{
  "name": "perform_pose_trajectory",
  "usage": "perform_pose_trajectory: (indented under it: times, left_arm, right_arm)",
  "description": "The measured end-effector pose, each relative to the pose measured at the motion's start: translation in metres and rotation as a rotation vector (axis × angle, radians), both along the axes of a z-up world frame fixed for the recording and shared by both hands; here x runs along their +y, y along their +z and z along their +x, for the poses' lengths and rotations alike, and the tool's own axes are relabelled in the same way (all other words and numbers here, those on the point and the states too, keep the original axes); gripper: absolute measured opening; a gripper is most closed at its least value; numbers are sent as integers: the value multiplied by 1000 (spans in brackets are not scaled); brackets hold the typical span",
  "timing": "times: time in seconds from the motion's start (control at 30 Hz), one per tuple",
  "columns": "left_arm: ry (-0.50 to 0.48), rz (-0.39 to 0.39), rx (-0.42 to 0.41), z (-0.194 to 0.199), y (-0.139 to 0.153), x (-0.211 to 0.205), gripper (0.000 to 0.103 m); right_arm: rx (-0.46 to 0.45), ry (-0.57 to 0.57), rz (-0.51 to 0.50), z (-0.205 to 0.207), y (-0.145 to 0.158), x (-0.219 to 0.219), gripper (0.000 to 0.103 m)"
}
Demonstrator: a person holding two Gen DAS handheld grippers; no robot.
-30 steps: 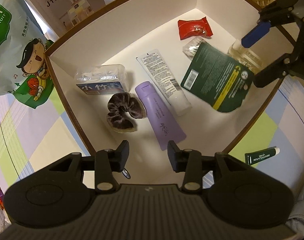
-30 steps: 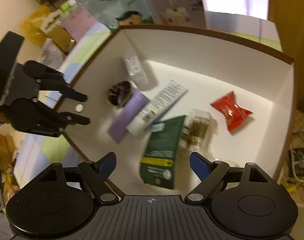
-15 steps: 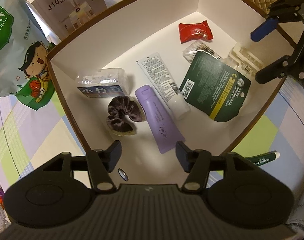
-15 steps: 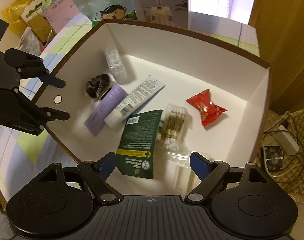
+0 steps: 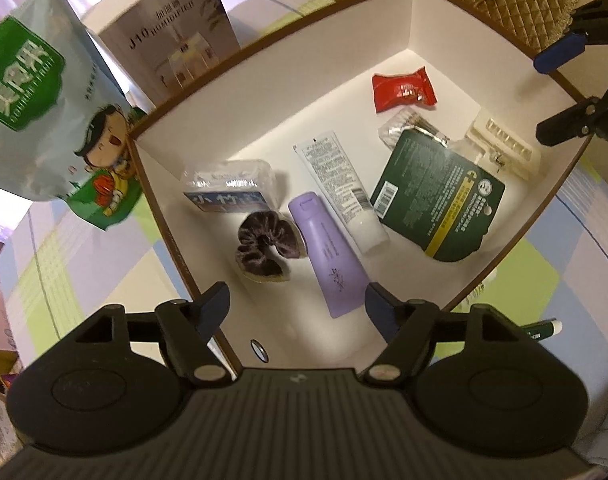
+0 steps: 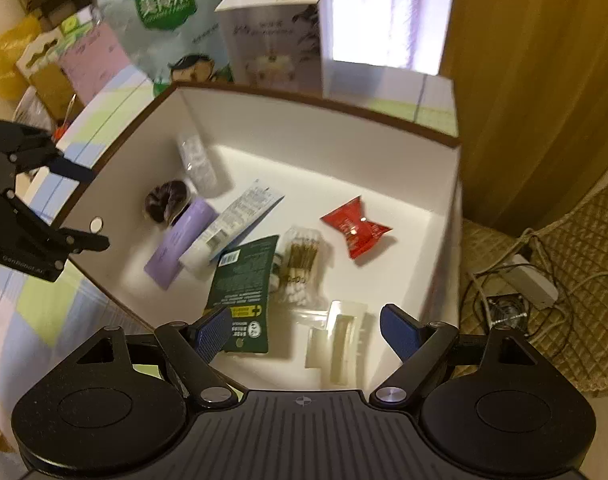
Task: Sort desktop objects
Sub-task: 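Withdraw both grippers from the box toward the remaining items on the table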
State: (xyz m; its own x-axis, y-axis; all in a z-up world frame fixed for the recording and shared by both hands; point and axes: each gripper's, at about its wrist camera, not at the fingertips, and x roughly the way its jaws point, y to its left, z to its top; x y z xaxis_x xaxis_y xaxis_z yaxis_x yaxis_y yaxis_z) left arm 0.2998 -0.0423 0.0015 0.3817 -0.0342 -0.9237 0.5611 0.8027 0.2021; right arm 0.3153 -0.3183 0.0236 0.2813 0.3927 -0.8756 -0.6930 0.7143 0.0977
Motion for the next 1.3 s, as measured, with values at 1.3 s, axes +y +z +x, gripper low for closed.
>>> perform_pose_trajectory:
  times: [1.3]
  left_arm:
    - [357, -215, -91, -163, 5, 68, 74]
  right_arm:
    - [-44, -10, 132, -150, -29, -72, 87]
